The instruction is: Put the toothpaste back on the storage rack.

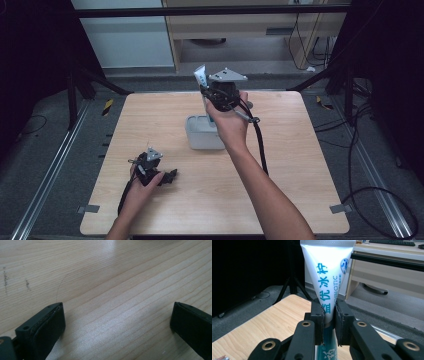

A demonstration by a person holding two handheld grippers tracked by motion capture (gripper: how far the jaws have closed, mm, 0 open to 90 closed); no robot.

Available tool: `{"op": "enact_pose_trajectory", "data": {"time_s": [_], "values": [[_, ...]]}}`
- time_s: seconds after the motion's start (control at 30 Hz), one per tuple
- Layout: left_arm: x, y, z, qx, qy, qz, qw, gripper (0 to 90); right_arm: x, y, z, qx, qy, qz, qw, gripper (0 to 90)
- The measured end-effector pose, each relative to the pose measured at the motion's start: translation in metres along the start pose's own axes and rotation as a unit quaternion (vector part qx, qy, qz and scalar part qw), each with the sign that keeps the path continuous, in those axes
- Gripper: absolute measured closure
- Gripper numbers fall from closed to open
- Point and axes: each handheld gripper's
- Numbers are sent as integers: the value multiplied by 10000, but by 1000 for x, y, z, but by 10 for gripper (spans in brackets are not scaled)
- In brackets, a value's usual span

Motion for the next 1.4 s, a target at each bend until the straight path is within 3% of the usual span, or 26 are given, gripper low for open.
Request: {"op": "enact_pose_trajectory", "data": {"time_s": [0.8,1.4], "values": [[0,0,0,-9,4,1,10000,0,-6,3,17,-83,141,114,9998,789],[0,0,0,-13,7,4,10000,0,-39,1,49,-74,-91,122,9999,788]]}}
Point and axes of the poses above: each handheld gripper's, and its own axes: z roughly forward along the jaws, x roughly out of its top, y roughly to its right, and after that the axes turned 5 degrees about -z, right-handed
